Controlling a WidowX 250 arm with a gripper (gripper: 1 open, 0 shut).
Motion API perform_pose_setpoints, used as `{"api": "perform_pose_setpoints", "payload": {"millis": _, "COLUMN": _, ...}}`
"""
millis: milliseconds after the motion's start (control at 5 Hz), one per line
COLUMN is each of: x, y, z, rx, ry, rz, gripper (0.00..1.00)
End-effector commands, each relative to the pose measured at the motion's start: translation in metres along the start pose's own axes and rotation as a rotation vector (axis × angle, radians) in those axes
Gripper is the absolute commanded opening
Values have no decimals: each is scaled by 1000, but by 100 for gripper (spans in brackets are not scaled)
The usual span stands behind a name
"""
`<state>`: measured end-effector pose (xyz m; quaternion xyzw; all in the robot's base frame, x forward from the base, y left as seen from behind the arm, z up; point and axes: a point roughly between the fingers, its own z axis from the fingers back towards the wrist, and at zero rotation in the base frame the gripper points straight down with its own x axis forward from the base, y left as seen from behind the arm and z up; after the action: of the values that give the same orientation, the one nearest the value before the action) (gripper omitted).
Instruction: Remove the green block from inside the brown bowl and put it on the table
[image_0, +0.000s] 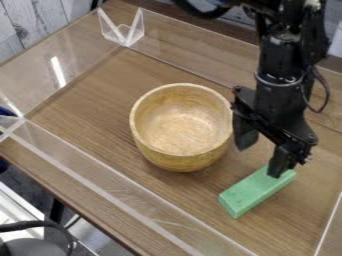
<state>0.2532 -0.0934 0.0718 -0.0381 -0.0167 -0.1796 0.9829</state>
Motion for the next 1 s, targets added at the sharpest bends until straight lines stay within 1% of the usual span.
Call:
{"api": "perform_pose_setpoints", "payload": {"millis": 0, "x": 16, "y": 1, "z": 18, "rx": 7, "ry": -90, "rz": -6, "gripper": 100}}
{"api": "perform_pose_setpoints", "payload": {"millis": 800, "x": 16, "y": -2, "z": 2, "rx": 9, "ry": -76, "rz": -21, "gripper": 100}}
